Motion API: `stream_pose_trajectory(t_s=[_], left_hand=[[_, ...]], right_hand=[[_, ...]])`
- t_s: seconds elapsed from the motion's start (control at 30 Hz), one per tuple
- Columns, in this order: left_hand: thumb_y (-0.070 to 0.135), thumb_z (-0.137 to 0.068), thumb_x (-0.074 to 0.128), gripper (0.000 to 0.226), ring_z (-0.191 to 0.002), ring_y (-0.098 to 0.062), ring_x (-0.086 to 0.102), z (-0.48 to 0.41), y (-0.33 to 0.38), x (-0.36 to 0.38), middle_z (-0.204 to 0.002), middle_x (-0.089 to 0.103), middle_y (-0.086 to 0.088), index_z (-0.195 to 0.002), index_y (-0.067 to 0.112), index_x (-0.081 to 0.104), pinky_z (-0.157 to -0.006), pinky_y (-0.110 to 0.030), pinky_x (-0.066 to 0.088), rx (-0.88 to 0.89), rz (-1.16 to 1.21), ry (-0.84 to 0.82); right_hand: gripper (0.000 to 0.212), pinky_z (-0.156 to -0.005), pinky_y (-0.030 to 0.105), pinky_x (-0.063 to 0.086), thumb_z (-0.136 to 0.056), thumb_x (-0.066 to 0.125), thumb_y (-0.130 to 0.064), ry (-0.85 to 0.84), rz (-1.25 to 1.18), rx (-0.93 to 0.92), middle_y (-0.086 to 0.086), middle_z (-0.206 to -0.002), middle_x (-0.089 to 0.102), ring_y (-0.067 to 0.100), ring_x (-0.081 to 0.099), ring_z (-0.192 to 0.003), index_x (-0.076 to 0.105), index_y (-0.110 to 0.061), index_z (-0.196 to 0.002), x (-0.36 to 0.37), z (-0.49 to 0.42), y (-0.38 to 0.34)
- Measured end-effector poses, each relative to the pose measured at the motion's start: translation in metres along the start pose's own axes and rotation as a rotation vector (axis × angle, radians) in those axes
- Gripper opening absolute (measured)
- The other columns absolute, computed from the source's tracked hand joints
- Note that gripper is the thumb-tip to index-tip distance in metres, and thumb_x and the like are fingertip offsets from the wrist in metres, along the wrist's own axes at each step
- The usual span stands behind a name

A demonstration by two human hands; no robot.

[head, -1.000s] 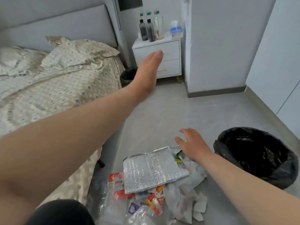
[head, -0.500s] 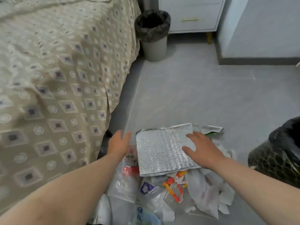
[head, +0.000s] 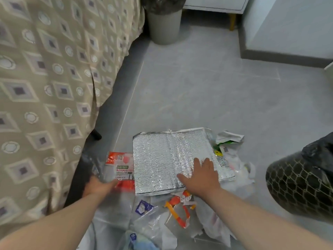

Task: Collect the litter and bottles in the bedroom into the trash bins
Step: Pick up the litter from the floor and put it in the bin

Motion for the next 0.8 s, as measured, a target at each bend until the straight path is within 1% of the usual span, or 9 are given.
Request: stream_pose_trajectory(t_s=[0.13, 0.27, 0.33, 0.43, 0.5, 0.6, 0.67, 0.7, 0.8], left_hand=[[0.033, -0.068, 0.084, 0.092, -0.129, -0.041, 0.045, -0.003, 0.002, 0.001, -0.140, 0.047, -0.024, -0.140, 0.000, 0.037, -0.106, -0.047, 0.037, 0.023, 0.041, -0.014], [0.026, -0.065, 0.087, 0.076, -0.122, -0.037, 0.053, -0.009, 0.008, 0.011, -0.129, 0.059, -0.021, -0.128, 0.003, 0.053, -0.105, -0.044, 0.040, 0.088, 0.059, -0.079], [0.026, -0.064, 0.088, 0.075, -0.123, -0.037, 0.052, -0.009, 0.010, 0.012, -0.129, 0.059, -0.020, -0.127, 0.004, 0.054, -0.105, -0.043, 0.040, 0.094, 0.058, -0.079], [0.028, -0.064, 0.088, 0.081, -0.126, -0.040, 0.048, -0.013, 0.007, 0.009, -0.131, 0.054, -0.024, -0.129, 0.001, 0.049, -0.105, -0.044, 0.040, 0.059, 0.019, -0.016], [0.031, -0.068, 0.084, 0.068, -0.118, -0.040, 0.055, -0.016, 0.008, 0.009, -0.125, 0.060, -0.022, -0.121, 0.001, 0.056, -0.099, -0.043, 0.045, 0.077, 0.019, 0.000], [0.031, -0.080, 0.071, 0.035, -0.104, -0.038, 0.062, -0.019, 0.013, 0.008, -0.111, 0.067, -0.019, -0.103, 0.006, 0.066, -0.084, -0.036, 0.047, 0.131, -0.035, -0.003], [0.028, -0.083, 0.066, 0.024, -0.089, -0.034, 0.062, -0.019, 0.015, 0.002, -0.102, 0.068, -0.019, -0.094, 0.007, 0.068, -0.078, -0.033, 0.047, 0.161, -0.080, 0.019], [0.027, -0.083, 0.066, 0.020, -0.082, -0.030, 0.060, -0.019, 0.018, -0.002, -0.098, 0.069, -0.019, -0.091, 0.008, 0.068, -0.075, -0.032, 0.047, 0.190, -0.096, 0.026], [0.025, -0.083, 0.066, 0.015, -0.074, -0.024, 0.055, -0.009, 0.039, -0.019, -0.089, 0.070, -0.014, -0.086, 0.011, 0.070, -0.068, -0.027, 0.041, 0.310, -0.132, 0.057]], right_hand=[[0.124, -0.114, 0.060, -0.003, -0.064, 0.039, -0.088, -0.089, 0.005, 0.125, 0.029, -0.156, -0.010, 0.043, -0.013, -0.144, -0.008, -0.013, -0.152, 0.023, -0.002, -0.009], [0.134, -0.113, 0.063, -0.001, -0.061, 0.047, -0.086, -0.130, 0.022, 0.197, 0.031, -0.154, -0.014, 0.045, -0.015, -0.143, -0.016, -0.008, -0.149, 0.039, -0.010, -0.021], [0.136, -0.112, 0.062, 0.003, -0.061, 0.053, -0.084, -0.148, 0.019, 0.227, 0.031, -0.155, -0.011, 0.045, -0.010, -0.144, -0.018, -0.008, -0.148, 0.045, -0.013, -0.023], [0.131, -0.114, 0.055, 0.016, -0.062, 0.059, -0.078, -0.082, 0.034, 0.231, 0.029, -0.155, 0.009, 0.043, 0.012, -0.143, -0.008, -0.010, -0.150, 0.044, -0.019, -0.021], [0.115, -0.110, 0.047, 0.030, -0.064, 0.063, -0.071, -0.025, 0.030, 0.209, 0.026, -0.145, 0.032, 0.040, 0.033, -0.134, 0.011, -0.011, -0.148, 0.040, -0.023, -0.020], [0.062, -0.089, 0.038, 0.046, -0.077, 0.061, -0.051, 0.033, -0.021, 0.139, 0.013, -0.121, 0.056, 0.031, 0.055, -0.111, 0.044, -0.016, -0.125, 0.027, -0.026, -0.021], [0.032, -0.078, 0.034, 0.048, -0.084, 0.054, -0.033, 0.066, -0.087, 0.066, 0.008, -0.107, 0.063, 0.029, 0.061, -0.099, 0.054, -0.017, -0.111, 0.015, -0.025, -0.024], [0.023, -0.074, 0.032, 0.048, -0.085, 0.052, -0.027, 0.072, -0.111, 0.026, 0.006, -0.099, 0.064, 0.028, 0.061, -0.092, 0.057, -0.017, -0.105, 0.009, -0.024, -0.026], [0.013, -0.063, 0.028, 0.044, -0.084, 0.052, -0.021, 0.081, -0.121, -0.082, 0.005, -0.085, 0.062, 0.026, 0.057, -0.076, 0.062, -0.018, -0.091, -0.017, -0.017, -0.034]])
Point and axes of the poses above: each hand's wrist, its own z-axis away from the middle knuckle, its own x-axis out of the palm, y = z × x, the point moved 9 cm from there along -z, towards the middle knuckle
